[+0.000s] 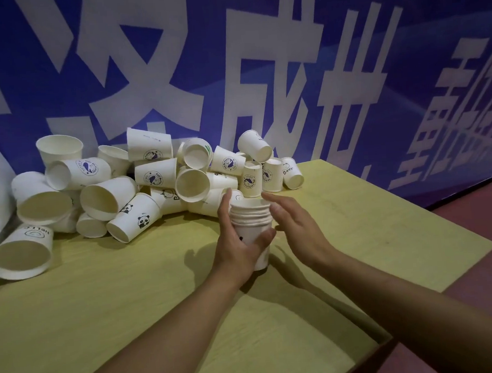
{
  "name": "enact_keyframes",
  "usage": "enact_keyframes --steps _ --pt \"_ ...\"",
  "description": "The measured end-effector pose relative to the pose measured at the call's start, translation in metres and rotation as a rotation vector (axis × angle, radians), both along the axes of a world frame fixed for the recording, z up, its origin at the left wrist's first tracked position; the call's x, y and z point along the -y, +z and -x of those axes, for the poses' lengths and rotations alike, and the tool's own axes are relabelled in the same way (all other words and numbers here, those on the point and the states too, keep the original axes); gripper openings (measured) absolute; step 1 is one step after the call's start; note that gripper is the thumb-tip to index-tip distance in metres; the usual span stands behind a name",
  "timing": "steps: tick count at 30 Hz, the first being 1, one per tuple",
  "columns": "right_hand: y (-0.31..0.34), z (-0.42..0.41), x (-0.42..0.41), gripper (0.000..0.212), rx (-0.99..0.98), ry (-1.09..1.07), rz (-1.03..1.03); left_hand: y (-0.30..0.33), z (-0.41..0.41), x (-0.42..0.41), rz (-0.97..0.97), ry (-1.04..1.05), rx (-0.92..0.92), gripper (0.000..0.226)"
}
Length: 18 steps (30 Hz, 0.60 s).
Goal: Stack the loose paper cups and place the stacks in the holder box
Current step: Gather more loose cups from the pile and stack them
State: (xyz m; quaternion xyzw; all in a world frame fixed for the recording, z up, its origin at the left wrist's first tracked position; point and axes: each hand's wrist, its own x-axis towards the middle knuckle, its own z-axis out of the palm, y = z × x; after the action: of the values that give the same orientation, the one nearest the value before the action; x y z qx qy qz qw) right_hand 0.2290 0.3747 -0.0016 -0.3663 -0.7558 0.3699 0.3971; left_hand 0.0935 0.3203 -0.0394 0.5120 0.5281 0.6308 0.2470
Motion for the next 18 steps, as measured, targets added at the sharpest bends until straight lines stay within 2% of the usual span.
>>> enact_keyframes --steps 2,4,7,10,12,18 --pt "0.000 -0.001 -0.011 0.050 -0.071 -0.040 0.036 0.000 0.000 -0.001 -0.001 -0.010 0.008 0.085" --pt "0.005 -0.001 -0.035 0.037 -0.113 -0.159 0.014 0.002 0.000 -0.001 0.009 -0.009 0.033 0.079" --pt "0.000 -0.002 -0.093 0.033 0.072 -0.372 -0.088 0.000 0.002 -0.002 0.026 0.018 0.053 0.077" --pt "-0.011 -0.009 -0.147 0.039 0.245 -0.477 -0.090 -0.003 0.003 -0.004 0.032 0.013 0.060 0.075" --pt "-0.014 -0.011 -0.171 0.042 0.290 -0.528 -0.077 -0.003 0.004 -0.006 0.031 0.007 0.068 0.078" --pt "-0.020 0.004 -0.210 0.042 0.151 -0.621 -0.005 -0.003 0.004 -0.007 0.039 -0.019 0.083 0.080"
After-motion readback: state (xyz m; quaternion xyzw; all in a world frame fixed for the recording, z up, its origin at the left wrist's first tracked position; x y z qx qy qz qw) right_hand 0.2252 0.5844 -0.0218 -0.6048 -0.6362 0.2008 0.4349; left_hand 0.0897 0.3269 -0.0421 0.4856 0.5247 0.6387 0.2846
